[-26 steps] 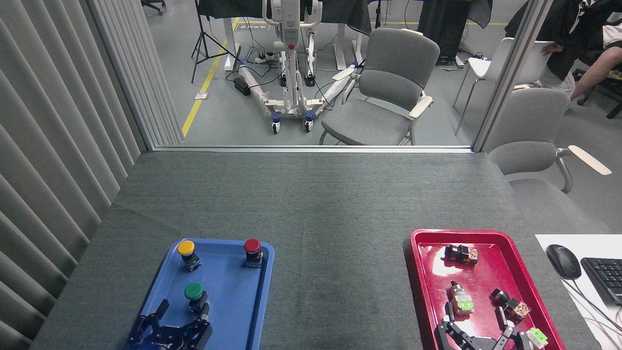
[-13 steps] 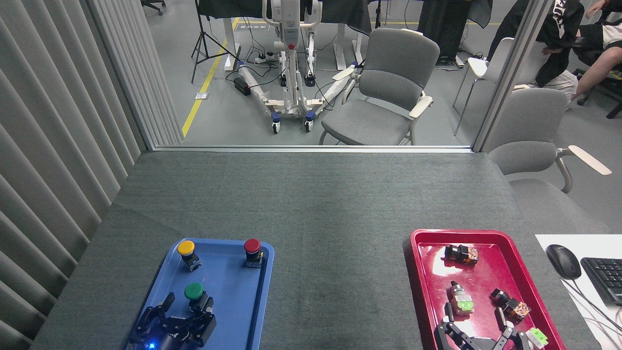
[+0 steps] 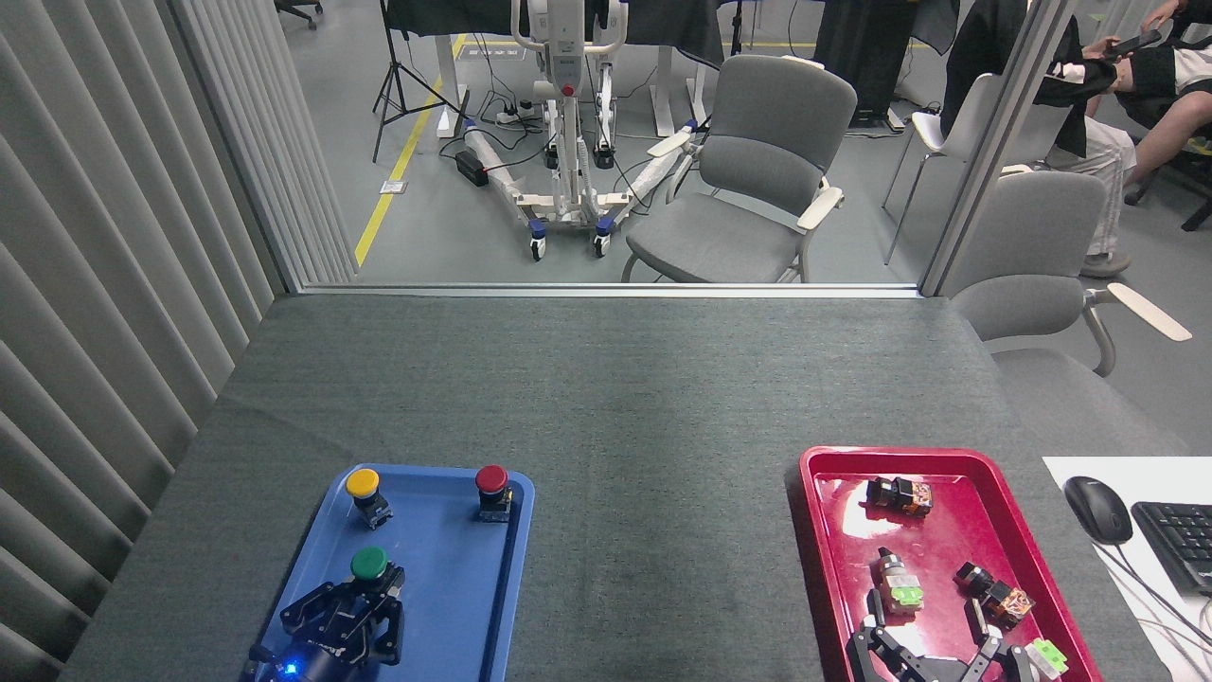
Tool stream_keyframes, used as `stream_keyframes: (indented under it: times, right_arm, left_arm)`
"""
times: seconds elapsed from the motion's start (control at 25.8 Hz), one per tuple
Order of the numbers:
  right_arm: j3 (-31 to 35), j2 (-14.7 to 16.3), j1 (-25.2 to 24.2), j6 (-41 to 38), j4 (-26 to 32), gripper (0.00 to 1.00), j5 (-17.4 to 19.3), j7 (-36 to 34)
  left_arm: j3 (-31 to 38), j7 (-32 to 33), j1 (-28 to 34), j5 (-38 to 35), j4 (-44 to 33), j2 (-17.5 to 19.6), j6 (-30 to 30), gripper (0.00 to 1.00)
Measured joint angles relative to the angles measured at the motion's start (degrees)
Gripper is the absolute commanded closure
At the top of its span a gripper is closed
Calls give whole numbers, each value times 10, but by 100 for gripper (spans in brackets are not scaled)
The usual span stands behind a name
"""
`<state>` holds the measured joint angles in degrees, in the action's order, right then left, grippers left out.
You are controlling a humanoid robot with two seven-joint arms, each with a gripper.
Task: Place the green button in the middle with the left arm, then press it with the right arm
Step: 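Carry the green button off the tray toward the table middle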
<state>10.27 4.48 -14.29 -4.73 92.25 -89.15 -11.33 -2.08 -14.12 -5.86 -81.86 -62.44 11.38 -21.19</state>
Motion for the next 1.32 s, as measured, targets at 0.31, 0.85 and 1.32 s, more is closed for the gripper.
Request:
stream_keyframes:
  times: [0.31,0.85,1.32]
  right_arm:
    - [0,0,1,0,0,1,0,0]
    - [2,4,1,-1,0,1,2,0]
    - [1,3,0,-4,0,1,3,-1]
  left_arm:
    - [-102,-5,-25,-5,-52,-62,-13,100]
    - [-297,-3,-129,-14,133,-186,74,100]
    - [-302,-13,-129,-10,161,-186,95,0]
